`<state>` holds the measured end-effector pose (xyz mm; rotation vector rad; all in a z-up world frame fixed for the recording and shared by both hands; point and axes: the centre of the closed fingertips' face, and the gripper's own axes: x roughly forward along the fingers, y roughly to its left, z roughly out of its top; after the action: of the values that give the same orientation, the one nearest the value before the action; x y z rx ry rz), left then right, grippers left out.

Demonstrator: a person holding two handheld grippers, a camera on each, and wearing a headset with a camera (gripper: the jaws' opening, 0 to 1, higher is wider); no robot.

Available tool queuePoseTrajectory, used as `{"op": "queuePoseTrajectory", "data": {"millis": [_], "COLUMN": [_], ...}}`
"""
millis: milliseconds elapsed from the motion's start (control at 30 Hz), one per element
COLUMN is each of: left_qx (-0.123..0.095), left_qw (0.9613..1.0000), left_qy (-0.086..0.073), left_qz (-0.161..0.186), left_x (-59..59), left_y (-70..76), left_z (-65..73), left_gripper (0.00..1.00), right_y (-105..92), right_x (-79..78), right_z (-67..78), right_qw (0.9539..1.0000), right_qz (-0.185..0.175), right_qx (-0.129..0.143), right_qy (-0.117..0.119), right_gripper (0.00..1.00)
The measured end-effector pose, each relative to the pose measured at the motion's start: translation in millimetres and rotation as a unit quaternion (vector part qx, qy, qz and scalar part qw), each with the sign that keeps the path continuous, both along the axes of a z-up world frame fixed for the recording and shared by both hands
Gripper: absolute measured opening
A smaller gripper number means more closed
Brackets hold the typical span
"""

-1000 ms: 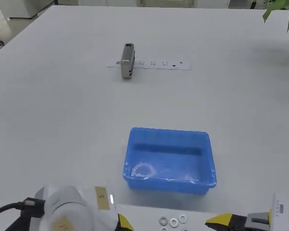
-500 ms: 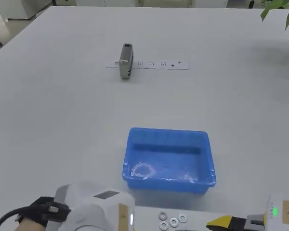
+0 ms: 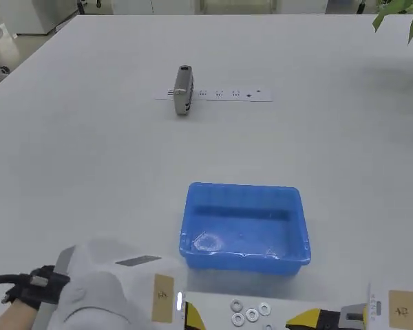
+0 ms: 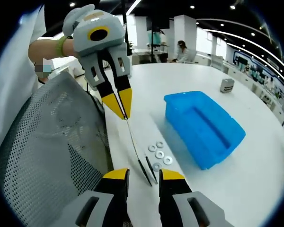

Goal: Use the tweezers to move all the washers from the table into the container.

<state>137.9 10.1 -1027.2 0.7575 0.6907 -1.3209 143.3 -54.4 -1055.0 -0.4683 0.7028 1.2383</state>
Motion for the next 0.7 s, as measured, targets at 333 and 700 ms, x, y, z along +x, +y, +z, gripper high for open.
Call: {"op": "queuePoseTrajectory", "data": {"millis": [333, 700], "left_qx": [-0.020, -0.030], "left_qw": [0.9997, 0.9989], "left_qy": [-0.007, -0.017], "left_qz": [-0.014, -0.032], "left_x": [-5.1, -7.6], "left_y": [-18.9, -30.4], "left_z": [29.4, 44.3], "left_gripper": [0.00, 0.00], "right_y": [14.9, 26.1], "right_x": [-1.4, -3.2], "right_z": [4.1, 2.9], "right_qw": [0.9994, 0.9980], "right_qz": [0.031, 0.060], "right_qx": [0.011, 0.012], "right_qy": [-0.014, -0.017], "right_gripper": [0.19, 0.12]}}
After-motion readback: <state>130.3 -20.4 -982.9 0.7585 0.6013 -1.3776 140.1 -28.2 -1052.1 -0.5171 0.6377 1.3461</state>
